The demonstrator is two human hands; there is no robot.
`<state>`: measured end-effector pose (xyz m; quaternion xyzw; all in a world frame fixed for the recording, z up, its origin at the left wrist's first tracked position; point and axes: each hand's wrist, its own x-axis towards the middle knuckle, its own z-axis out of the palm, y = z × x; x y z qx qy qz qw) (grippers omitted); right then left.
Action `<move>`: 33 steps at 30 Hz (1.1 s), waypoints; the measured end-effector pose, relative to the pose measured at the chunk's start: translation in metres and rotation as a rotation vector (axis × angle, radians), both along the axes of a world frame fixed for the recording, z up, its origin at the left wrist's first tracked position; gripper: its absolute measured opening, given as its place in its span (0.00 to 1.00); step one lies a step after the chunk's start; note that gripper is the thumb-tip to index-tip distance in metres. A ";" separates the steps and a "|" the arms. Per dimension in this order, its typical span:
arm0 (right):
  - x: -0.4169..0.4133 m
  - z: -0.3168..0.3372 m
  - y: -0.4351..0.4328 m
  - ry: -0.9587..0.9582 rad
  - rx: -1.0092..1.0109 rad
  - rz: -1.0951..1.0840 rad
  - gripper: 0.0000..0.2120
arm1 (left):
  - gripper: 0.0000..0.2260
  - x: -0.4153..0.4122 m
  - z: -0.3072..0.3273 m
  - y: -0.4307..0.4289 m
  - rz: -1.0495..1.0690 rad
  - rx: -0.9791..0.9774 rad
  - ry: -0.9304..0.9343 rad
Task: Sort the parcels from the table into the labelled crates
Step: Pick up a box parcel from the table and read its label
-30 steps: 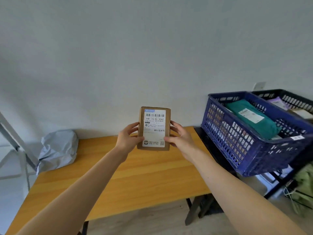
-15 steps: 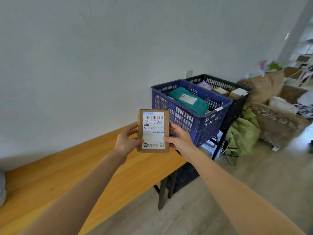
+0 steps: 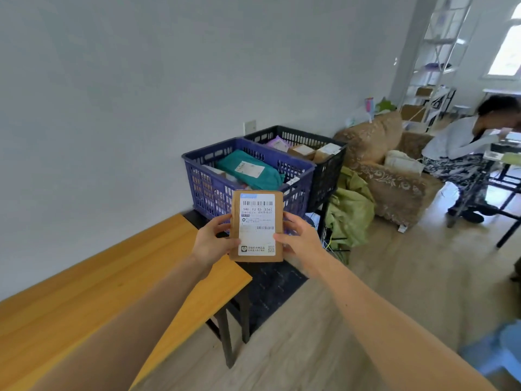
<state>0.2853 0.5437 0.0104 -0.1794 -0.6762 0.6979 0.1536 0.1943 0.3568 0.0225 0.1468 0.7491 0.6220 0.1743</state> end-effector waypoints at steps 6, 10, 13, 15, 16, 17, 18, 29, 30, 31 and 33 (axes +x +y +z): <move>0.008 0.012 0.094 0.027 0.019 0.006 0.27 | 0.27 0.005 0.011 0.097 0.008 -0.004 -0.013; 0.009 0.019 0.156 0.011 0.058 0.025 0.27 | 0.26 0.009 0.016 0.158 0.030 -0.005 -0.005; 0.011 0.024 0.204 0.005 0.071 0.040 0.27 | 0.26 0.010 0.017 0.203 0.026 -0.005 -0.015; 0.013 0.025 0.236 -0.005 0.096 0.059 0.27 | 0.26 0.010 0.017 0.233 0.026 -0.011 -0.022; 0.014 0.024 0.250 -0.005 0.102 0.064 0.27 | 0.26 0.010 0.016 0.247 0.027 -0.019 -0.025; 0.014 0.024 0.264 -0.004 0.091 0.063 0.27 | 0.26 0.010 0.016 0.260 0.025 -0.032 -0.025; 0.015 0.023 0.277 -0.005 0.069 0.064 0.26 | 0.26 0.010 0.015 0.274 0.022 -0.043 -0.027; -0.031 0.013 0.382 -0.027 -0.009 0.029 0.25 | 0.25 -0.041 0.014 0.380 -0.007 -0.039 -0.065; -0.040 0.013 0.391 -0.029 -0.006 0.028 0.25 | 0.24 -0.050 0.015 0.389 -0.012 -0.036 -0.063; -0.048 0.014 0.399 -0.027 -0.003 0.028 0.25 | 0.24 -0.058 0.015 0.397 -0.017 -0.036 -0.055; -0.068 0.015 0.418 -0.023 -0.010 0.037 0.25 | 0.24 -0.078 0.017 0.415 -0.021 -0.030 -0.038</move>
